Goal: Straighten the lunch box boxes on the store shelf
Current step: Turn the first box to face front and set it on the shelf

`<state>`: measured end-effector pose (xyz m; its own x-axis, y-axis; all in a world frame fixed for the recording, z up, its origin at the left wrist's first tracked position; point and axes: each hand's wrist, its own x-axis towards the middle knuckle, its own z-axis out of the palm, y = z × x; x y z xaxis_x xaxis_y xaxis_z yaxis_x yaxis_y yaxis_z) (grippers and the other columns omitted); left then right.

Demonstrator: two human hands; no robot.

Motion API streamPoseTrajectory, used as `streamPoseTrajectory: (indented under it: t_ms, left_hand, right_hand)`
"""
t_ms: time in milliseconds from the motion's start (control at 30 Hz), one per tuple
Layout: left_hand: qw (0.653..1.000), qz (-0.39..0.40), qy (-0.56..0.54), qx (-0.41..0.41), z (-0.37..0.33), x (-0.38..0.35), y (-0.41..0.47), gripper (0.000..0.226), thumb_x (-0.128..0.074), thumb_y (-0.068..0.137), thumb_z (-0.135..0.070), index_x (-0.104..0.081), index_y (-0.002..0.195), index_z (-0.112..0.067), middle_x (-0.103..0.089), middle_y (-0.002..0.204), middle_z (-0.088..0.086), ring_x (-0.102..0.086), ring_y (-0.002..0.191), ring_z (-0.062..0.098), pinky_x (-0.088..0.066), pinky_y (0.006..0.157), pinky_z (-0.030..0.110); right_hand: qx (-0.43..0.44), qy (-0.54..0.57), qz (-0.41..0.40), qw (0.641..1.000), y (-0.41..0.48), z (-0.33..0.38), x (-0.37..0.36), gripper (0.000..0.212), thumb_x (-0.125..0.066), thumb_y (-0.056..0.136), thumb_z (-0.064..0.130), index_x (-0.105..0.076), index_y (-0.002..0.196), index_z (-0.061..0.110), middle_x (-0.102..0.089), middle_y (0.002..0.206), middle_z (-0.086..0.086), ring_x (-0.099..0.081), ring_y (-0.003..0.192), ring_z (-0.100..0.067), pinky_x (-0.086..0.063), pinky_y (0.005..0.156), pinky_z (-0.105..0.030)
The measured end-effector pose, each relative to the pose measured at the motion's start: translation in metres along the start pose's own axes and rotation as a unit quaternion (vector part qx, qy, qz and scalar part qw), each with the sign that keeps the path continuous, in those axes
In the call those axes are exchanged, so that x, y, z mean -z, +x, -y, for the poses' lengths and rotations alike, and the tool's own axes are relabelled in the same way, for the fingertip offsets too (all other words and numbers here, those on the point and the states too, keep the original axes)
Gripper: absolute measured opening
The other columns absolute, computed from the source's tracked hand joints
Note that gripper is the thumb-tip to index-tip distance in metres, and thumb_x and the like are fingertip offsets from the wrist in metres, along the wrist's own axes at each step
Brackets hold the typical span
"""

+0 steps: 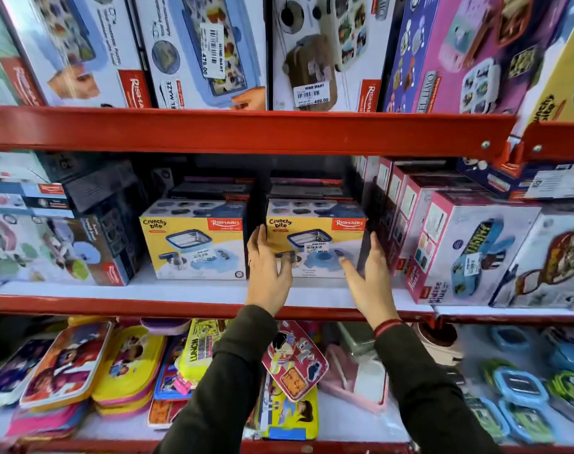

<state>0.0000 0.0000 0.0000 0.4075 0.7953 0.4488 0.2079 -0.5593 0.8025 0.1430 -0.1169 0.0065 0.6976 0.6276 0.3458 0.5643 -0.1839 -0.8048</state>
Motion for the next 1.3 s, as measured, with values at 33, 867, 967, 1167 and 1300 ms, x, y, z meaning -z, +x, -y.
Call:
streamPoseTrajectory:
  t_ms: [33, 867, 967, 1167, 1300]
  left_hand:
    - [1.0, -0.002, -0.003, 0.021, 0.001, -0.001, 0.001, 0.068, -0.05, 0.103, -0.011, -0.013, 0.161, -0.005, -0.02, 0.163, 0.016, -0.031, 0.151, 0.03, -0.018, 0.114, 0.016]
    - [0.985, -0.006, -0.164, 0.051, -0.016, 0.04, 0.001, 0.052, -0.056, 0.099, -0.038, -0.046, 0.148, -0.024, -0.048, 0.131, 0.005, -0.049, 0.117, -0.006, -0.043, 0.11, 0.028]
    - [0.977, 0.032, -0.197, 0.08, -0.022, 0.049, 0.006, 0.059, -0.051, 0.093, -0.03, -0.044, 0.151, -0.025, -0.04, 0.142, 0.006, -0.044, 0.133, 0.018, -0.039, 0.107, 0.024]
    - [0.976, 0.119, -0.17, 0.061, 0.001, 0.059, 0.008, 0.085, -0.037, 0.067, -0.005, -0.048, 0.145, -0.035, -0.051, 0.153, -0.001, -0.046, 0.145, 0.007, -0.049, 0.104, 0.023]
    - [0.988, 0.106, -0.115, -0.007, -0.001, 0.056, -0.012, 0.071, -0.058, 0.086, -0.005, -0.039, 0.143, -0.042, -0.054, 0.148, -0.01, -0.05, 0.134, -0.013, -0.044, 0.113, 0.015]
  right_hand:
    - [-0.021, 0.002, 0.005, 1.0, 0.003, -0.002, 0.0, 0.083, -0.06, 0.098, 0.035, -0.014, 0.162, 0.009, -0.024, 0.169, -0.011, -0.027, 0.156, -0.027, -0.021, 0.123, -0.03]
    - [0.043, 0.036, -0.004, 0.998, -0.009, -0.013, 0.038, 0.088, -0.092, 0.069, 0.032, -0.049, 0.146, 0.021, -0.052, 0.134, 0.002, -0.046, 0.129, -0.01, -0.038, 0.108, -0.031]
    - [0.025, 0.08, 0.004, 0.996, -0.008, -0.011, 0.042, 0.086, -0.087, 0.065, 0.056, -0.053, 0.138, 0.027, -0.052, 0.146, -0.001, -0.049, 0.139, -0.021, -0.043, 0.117, -0.046]
    - [0.005, 0.132, -0.032, 0.991, 0.003, -0.011, 0.048, 0.078, -0.075, 0.06, 0.079, -0.07, 0.117, 0.027, -0.062, 0.128, -0.003, -0.063, 0.122, -0.022, -0.049, 0.11, -0.051]
    - [-0.02, 0.158, -0.045, 0.986, 0.008, -0.006, 0.049, 0.064, -0.077, 0.063, 0.072, -0.074, 0.106, 0.025, -0.077, 0.111, 0.006, -0.07, 0.11, -0.016, -0.053, 0.105, -0.048]
